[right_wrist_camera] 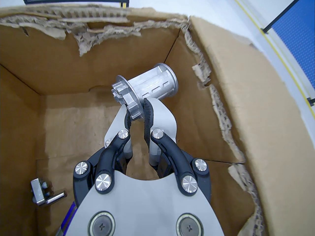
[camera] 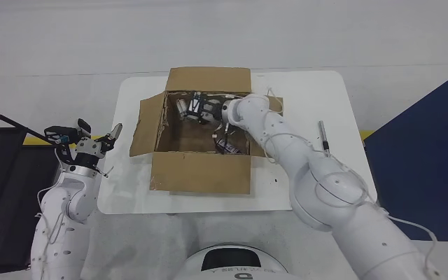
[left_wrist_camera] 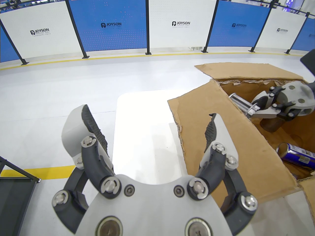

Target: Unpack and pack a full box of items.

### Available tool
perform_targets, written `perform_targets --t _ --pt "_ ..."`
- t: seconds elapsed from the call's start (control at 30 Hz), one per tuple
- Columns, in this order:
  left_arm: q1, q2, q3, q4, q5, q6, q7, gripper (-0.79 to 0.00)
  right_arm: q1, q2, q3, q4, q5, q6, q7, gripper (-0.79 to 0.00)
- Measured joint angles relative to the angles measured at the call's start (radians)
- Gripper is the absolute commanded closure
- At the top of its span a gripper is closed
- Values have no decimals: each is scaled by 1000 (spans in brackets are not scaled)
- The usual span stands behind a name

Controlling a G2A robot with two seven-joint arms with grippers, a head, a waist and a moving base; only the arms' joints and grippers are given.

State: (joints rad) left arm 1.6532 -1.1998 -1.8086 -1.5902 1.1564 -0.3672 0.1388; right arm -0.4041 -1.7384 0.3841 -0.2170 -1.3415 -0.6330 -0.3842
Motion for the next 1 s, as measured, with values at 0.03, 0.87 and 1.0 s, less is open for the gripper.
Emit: perform_targets --t 0.03,0.87,1.0 --pt "0 0 0 0 0 0 0 -785 -2 3 1 -4 -1 5 -5 0" --pt "0 0 0 0 0 0 0 -785 -48 180 99 -233 -81 11 -391 0" --pt "0 0 0 0 0 0 0 -785 -117 281 174 -318 -114 1 -528 0"
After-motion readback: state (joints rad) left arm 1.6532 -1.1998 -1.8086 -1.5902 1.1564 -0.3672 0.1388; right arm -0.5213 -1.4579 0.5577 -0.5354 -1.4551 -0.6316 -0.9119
